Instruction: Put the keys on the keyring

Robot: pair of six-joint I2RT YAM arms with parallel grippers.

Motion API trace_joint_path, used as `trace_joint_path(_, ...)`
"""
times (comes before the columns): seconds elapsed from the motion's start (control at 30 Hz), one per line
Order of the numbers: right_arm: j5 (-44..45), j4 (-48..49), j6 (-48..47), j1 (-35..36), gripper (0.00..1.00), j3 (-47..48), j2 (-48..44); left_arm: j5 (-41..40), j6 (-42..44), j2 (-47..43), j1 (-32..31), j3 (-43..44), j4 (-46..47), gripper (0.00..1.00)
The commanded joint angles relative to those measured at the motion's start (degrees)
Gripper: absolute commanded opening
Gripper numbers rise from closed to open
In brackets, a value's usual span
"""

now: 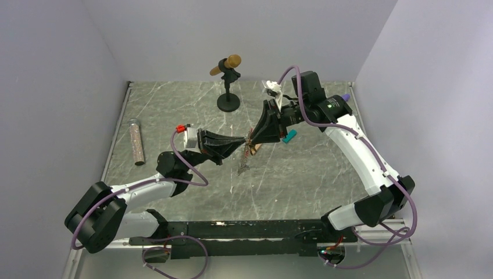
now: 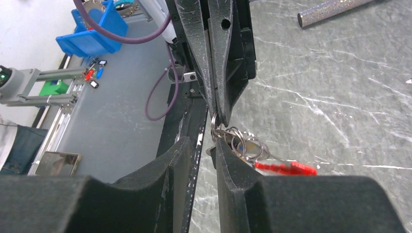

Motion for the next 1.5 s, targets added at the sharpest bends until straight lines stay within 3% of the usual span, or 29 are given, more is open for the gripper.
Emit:
trace_joint_path(0.0, 0.93, 0.30, -0.78, 0.92, 0.29, 1.94, 0.52, -1.71, -1.18, -0.83, 0.07, 2.67, 2.48, 0.00)
trace_joint_path(0.33, 4.18, 1.47, 0.36, 2.16, 0.26, 3.48, 1.93, -2.65, -1.86, -0.48, -0.06, 2.76, 2.29, 0.00)
trace_joint_path(0.43, 4.65, 1.44, 0.27, 2.77, 0.19, 4.39, 2.45, -3.45, -1.01, -0.92, -0.47, 2.93, 0.97, 0.00)
trace_joint_path(0.57, 4.66, 0.46, -0.67, 2.98, 0.00, 5.36, 2.65, -4.27, 0.16, -1.92, -0.83, 2.91, -1.12, 0.00)
trace_joint_path(0.73, 6.84, -3.59, -5.72, 3.00, 0.00, 6.99, 2.60, -4.27, 0.89, -3.18, -0.75, 2.56, -3.54, 0.00)
trace_joint_path(0.8, 8.90, -6.85, -9.39, 2.99, 0.00, 8.19, 2.64, -3.22, 1.55, -4.57, -0.27, 2.42, -5.45, 0.12)
trace_joint_path(0.9, 13.34, -13.69, -16.17, 3.15, 0.00, 10.21, 3.06, 0.09, 7.61, -9.80, 0.60, 3.07, -17.51, 0.42)
trace_joint_path(0.97, 17.46, -18.82, -21.53, 3.97, 0.00, 10.97, 3.27, 2.61, 15.84, -14.02, 0.53, 5.33, -31.89, 0.47)
trace_joint_path(1.07, 27.51, -27.55, -30.48, 7.65, 0.00, 12.38, 4.87, 5.12, 28.37, -18.07, 0.43, 9.64, -50.48, 0.49)
trace_joint_path(1.17, 32.36, -30.47, -31.91, 8.50, 0.00, 13.98, 6.91, 4.51, 38.63, -19.44, -0.80, 13.10, -62.13, 0.50)
trace_joint_path(1.3, 36.29, -29.06, -31.21, 9.64, 0.00, 15.48, 7.79, -0.58, 44.79, -18.14, -5.51, 16.21, -68.89, 0.51)
trace_joint_path(1.47, 35.92, -28.69, -29.94, 9.78, 0.00, 14.97, 8.48, -7.32, 47.09, -15.58, -10.29, 16.94, -69.57, 0.49)
